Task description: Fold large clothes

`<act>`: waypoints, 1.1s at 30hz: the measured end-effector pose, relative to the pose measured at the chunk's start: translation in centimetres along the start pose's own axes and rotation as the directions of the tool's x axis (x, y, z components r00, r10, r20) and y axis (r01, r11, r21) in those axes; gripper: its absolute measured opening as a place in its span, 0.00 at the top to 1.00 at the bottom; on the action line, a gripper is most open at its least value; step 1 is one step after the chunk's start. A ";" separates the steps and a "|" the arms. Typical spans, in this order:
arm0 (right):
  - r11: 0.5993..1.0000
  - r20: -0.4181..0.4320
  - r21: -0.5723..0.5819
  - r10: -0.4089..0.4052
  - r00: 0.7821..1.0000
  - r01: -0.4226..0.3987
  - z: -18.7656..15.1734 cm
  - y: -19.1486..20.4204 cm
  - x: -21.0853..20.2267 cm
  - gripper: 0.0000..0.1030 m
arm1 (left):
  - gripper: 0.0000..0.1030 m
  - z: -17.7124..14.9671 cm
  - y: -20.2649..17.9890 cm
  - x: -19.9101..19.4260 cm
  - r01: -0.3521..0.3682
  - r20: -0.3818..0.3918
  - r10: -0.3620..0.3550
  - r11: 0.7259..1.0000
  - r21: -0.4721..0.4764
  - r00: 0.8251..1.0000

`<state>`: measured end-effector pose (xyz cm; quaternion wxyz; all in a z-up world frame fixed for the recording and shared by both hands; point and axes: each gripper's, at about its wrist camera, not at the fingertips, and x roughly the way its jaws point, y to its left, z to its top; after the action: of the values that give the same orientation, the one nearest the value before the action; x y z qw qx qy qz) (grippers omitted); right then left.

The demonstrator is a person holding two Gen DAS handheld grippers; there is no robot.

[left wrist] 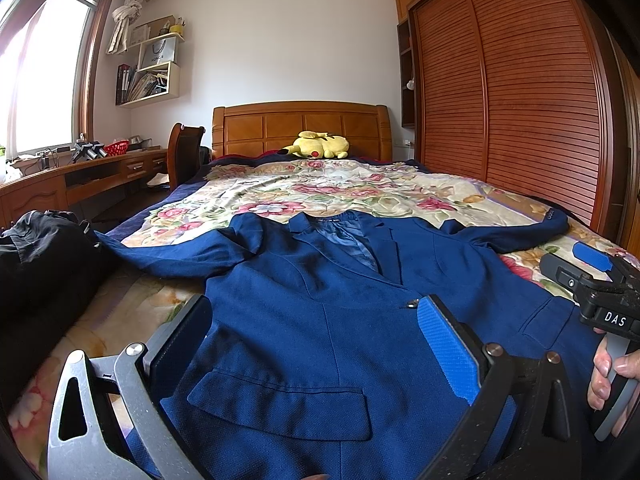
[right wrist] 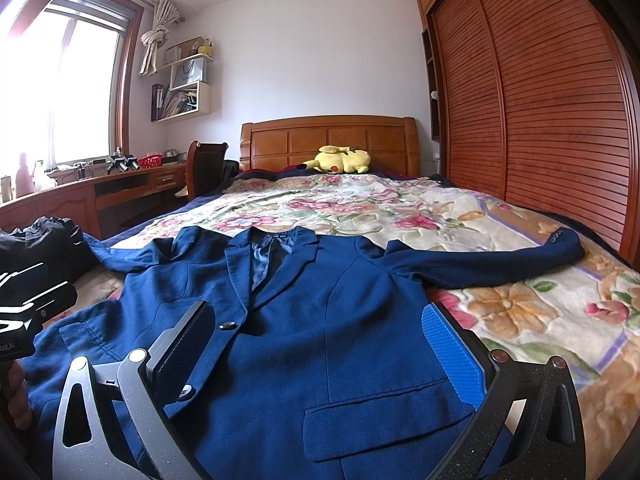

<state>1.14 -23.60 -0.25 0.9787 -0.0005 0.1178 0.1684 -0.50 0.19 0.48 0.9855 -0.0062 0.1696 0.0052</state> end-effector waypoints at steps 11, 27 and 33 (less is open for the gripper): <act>1.000 -0.003 0.006 0.000 1.000 0.000 -0.1 0.0 0.0 0.00 | 0.00 0.0 0.0 0.0 0.000 -0.002 0.000 1.000 0.001 1.000; 0.998 -0.054 0.007 0.066 0.996 -0.065 1.3 1.0 0.8 0.00 | 0.00 0.8 1.6 1.5 -0.017 -0.080 0.016 1.000 -0.011 0.997; 0.995 -0.068 -0.001 0.104 0.992 -0.104 2.3 1.5 1.4 0.00 | 0.00 1.4 3.1 2.0 -0.042 -0.116 0.041 0.999 -0.003 0.992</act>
<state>2.45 -21.63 1.77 0.9640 -0.0025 0.1503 0.2193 1.84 3.37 1.08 0.9736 -0.0054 0.2266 0.0258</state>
